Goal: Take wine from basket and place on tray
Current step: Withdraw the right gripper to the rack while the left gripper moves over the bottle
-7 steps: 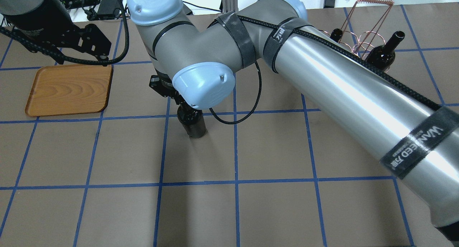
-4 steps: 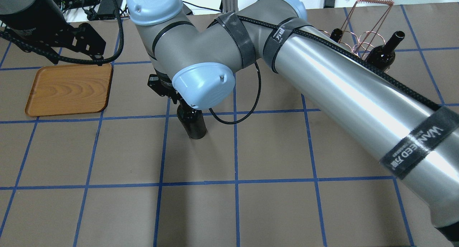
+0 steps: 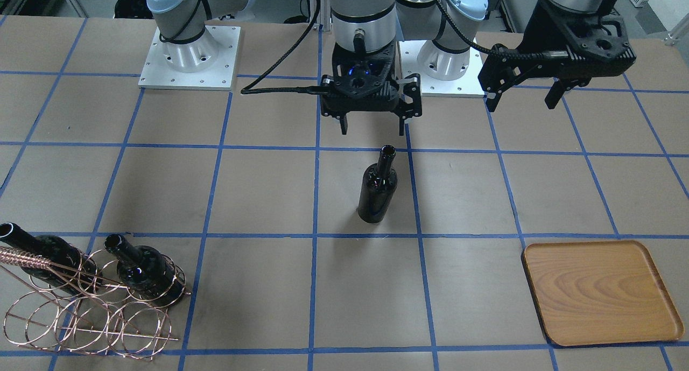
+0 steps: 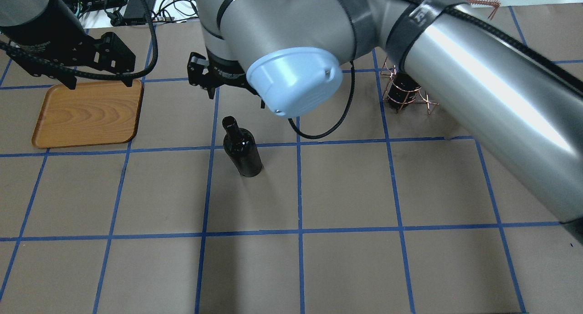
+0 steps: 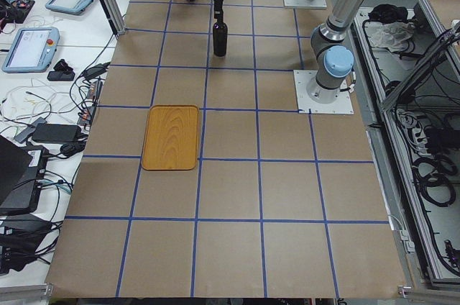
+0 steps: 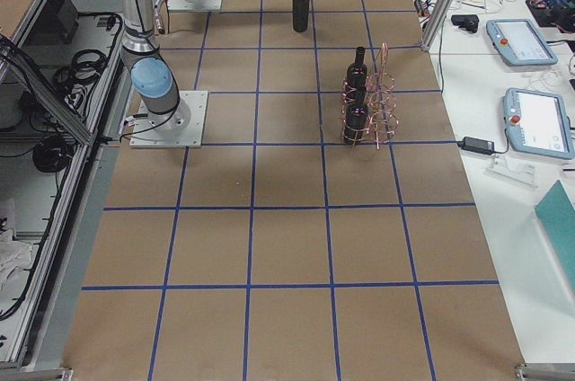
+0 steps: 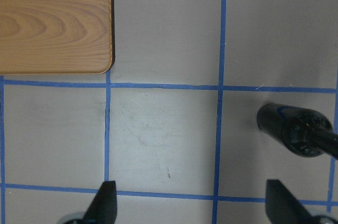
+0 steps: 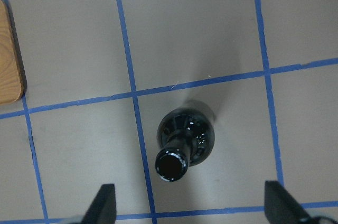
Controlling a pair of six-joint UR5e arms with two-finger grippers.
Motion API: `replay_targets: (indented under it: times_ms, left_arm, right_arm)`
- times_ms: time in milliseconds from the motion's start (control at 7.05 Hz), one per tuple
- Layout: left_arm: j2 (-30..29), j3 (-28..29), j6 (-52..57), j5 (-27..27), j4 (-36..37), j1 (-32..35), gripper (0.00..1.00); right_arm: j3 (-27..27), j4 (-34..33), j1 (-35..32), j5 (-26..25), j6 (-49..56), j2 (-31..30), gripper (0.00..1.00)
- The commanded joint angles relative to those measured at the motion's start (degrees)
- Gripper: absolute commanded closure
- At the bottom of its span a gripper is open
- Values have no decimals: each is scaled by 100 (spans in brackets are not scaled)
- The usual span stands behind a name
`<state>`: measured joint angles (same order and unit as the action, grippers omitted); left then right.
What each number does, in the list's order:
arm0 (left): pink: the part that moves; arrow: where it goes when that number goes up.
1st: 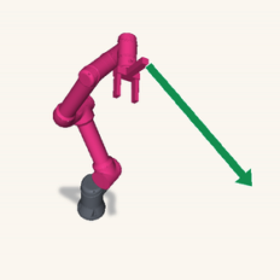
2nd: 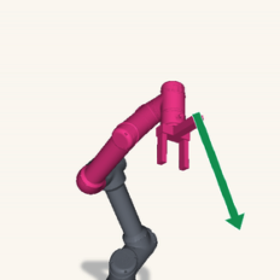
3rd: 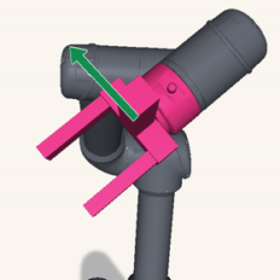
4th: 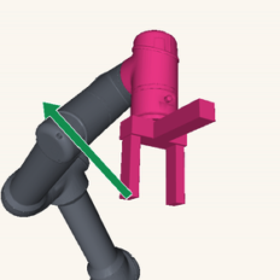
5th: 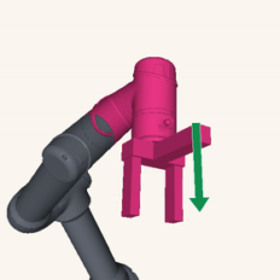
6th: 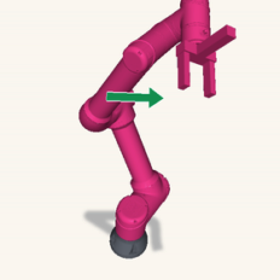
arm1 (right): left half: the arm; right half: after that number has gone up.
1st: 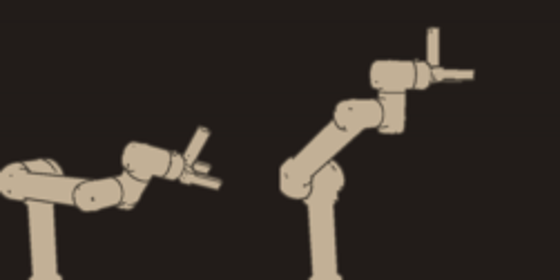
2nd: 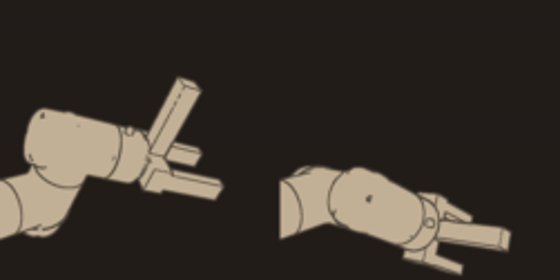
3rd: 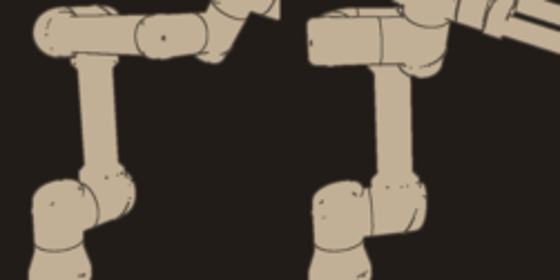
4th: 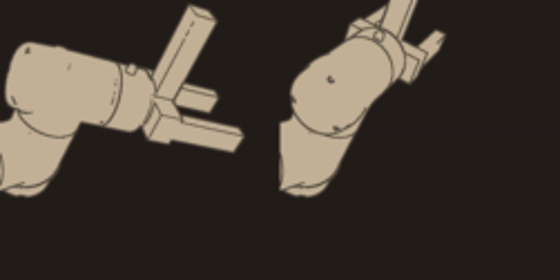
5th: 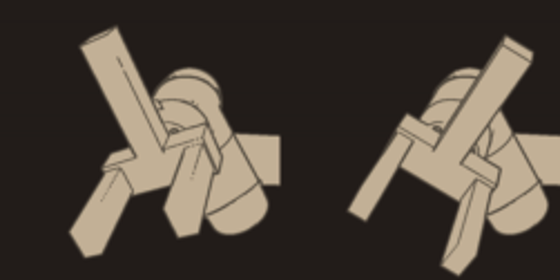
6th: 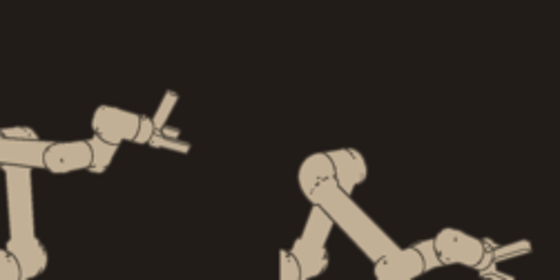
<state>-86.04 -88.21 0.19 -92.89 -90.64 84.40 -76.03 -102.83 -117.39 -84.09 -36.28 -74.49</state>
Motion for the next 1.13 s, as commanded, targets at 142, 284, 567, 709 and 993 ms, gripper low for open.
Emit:
replay_targets:
  times_ms: [142,284,567,709,993]
  left_arm:
    - [-281,-38,-1053,78,11,751,0]
    - [-430,-38,-1230,139,11,1076,0]
    - [-737,-38,-1180,340,203,1412,0]
    - [-939,-116,-1153,559,439,1430,0]
    - [-1011,-459,-855,553,679,1457,0]
  right_arm:
    - [-44,489,1538,-485,2121,-408,0]
    - [-70,527,1900,-494,2177,-531,0]
    - [-262,554,2236,-503,2482,-567,0]
    - [-403,501,2299,-521,3199,-654,0]
    - [-553,606,2299,-712,3549,-708,0]
